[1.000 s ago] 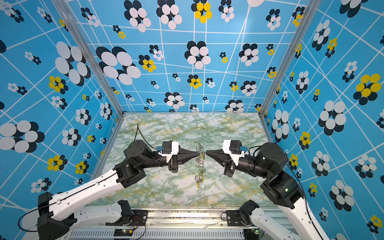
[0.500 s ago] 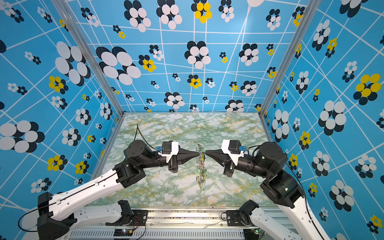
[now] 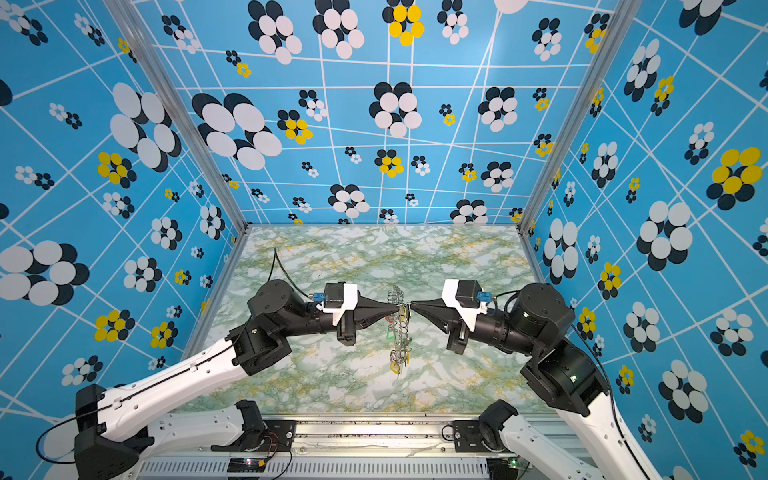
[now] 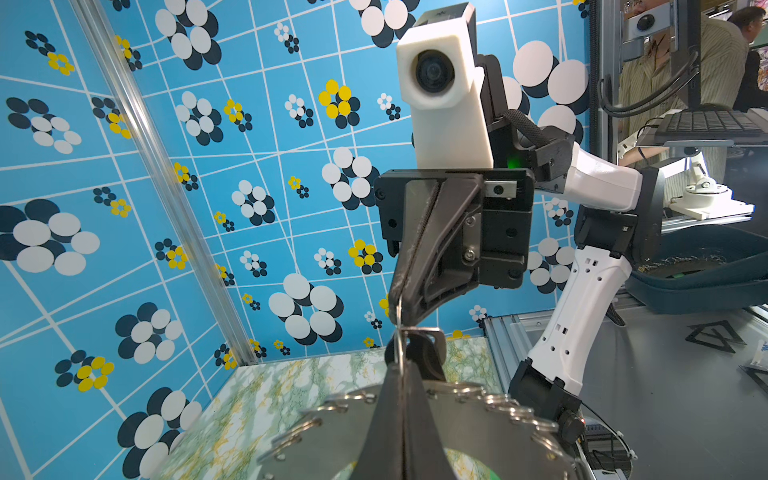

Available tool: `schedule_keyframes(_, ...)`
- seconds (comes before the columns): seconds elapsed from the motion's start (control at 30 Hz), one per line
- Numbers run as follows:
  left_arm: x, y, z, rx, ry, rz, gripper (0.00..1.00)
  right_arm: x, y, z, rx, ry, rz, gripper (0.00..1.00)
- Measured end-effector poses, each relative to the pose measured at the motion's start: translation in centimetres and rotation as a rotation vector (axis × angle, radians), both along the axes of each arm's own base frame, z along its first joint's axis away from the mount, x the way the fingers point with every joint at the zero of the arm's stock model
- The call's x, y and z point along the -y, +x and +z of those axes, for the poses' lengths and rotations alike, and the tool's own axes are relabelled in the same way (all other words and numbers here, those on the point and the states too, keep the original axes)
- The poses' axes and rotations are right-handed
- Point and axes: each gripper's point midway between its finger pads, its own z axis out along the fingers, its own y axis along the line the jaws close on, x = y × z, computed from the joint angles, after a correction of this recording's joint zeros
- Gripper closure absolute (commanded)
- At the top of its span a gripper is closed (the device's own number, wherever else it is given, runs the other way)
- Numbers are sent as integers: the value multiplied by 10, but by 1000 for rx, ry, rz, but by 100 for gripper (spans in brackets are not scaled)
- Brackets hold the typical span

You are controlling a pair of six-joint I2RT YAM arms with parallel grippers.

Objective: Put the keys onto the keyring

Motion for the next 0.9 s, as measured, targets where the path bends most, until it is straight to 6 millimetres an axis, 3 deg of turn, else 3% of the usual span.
schedule_keyframes(0.9,0,0,0,4,5,1,100,-4,5,0,-13,-27,-8,100)
